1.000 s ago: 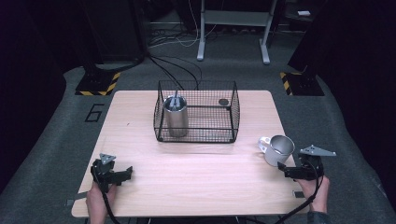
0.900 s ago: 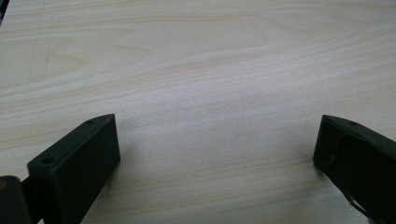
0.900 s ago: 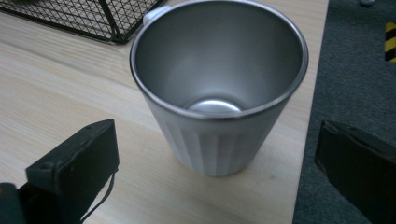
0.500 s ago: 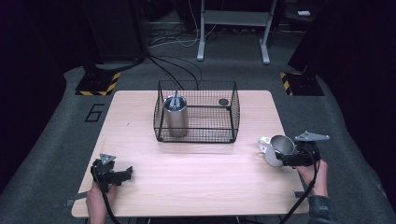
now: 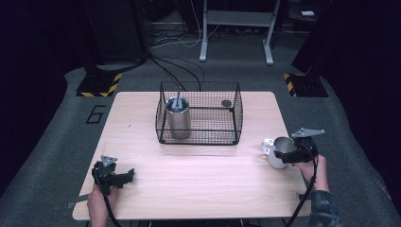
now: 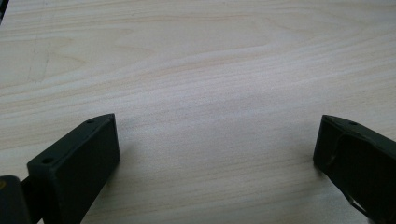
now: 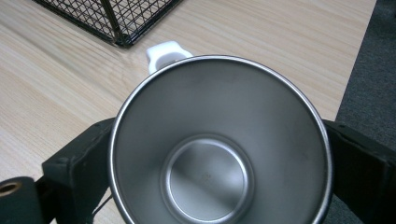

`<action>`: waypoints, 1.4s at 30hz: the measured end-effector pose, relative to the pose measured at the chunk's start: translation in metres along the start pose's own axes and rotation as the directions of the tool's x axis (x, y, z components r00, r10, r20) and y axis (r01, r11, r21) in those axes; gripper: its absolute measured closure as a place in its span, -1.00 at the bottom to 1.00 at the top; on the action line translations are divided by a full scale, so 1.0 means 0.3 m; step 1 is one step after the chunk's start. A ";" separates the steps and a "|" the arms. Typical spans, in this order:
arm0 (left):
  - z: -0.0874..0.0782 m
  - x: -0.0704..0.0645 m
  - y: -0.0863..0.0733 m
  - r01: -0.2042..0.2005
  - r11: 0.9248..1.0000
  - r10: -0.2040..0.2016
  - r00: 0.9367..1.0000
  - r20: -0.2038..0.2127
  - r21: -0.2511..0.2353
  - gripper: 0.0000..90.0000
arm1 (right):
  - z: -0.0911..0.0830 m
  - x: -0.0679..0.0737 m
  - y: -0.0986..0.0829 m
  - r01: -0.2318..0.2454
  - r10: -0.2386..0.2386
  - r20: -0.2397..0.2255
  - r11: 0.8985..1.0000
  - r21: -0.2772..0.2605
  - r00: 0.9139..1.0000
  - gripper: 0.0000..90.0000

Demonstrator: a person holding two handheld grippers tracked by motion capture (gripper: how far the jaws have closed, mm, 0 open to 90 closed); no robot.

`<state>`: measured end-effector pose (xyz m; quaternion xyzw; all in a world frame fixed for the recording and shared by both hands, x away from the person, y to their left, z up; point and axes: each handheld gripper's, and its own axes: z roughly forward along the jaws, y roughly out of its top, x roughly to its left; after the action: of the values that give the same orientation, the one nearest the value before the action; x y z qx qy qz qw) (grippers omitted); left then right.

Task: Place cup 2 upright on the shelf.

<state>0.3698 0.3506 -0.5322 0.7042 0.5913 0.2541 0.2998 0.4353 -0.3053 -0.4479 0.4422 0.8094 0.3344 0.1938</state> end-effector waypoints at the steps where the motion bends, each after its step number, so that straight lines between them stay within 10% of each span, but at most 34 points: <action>1: 0.000 0.000 0.000 0.000 1.000 0.000 1.000 0.000 0.000 -0.99 | -0.002 -0.002 0.001 0.005 -0.005 -0.002 1.000 0.006 1.000 -0.90; 20: 0.000 0.000 0.000 0.000 1.000 0.000 1.000 0.000 0.000 -0.99 | 0.000 -0.001 -0.015 -0.020 0.020 -0.015 1.000 -0.024 1.000 -0.88; 42: 0.001 0.000 -0.001 0.001 1.000 -0.001 1.000 0.000 -0.005 -0.99 | -0.063 0.104 0.010 -0.071 0.070 -0.015 0.996 -0.059 0.997 -0.87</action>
<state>0.3699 0.3505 -0.5326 0.7029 0.5912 0.2556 0.3017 0.4090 -0.2848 -0.4331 0.4623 0.7843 0.3677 0.1898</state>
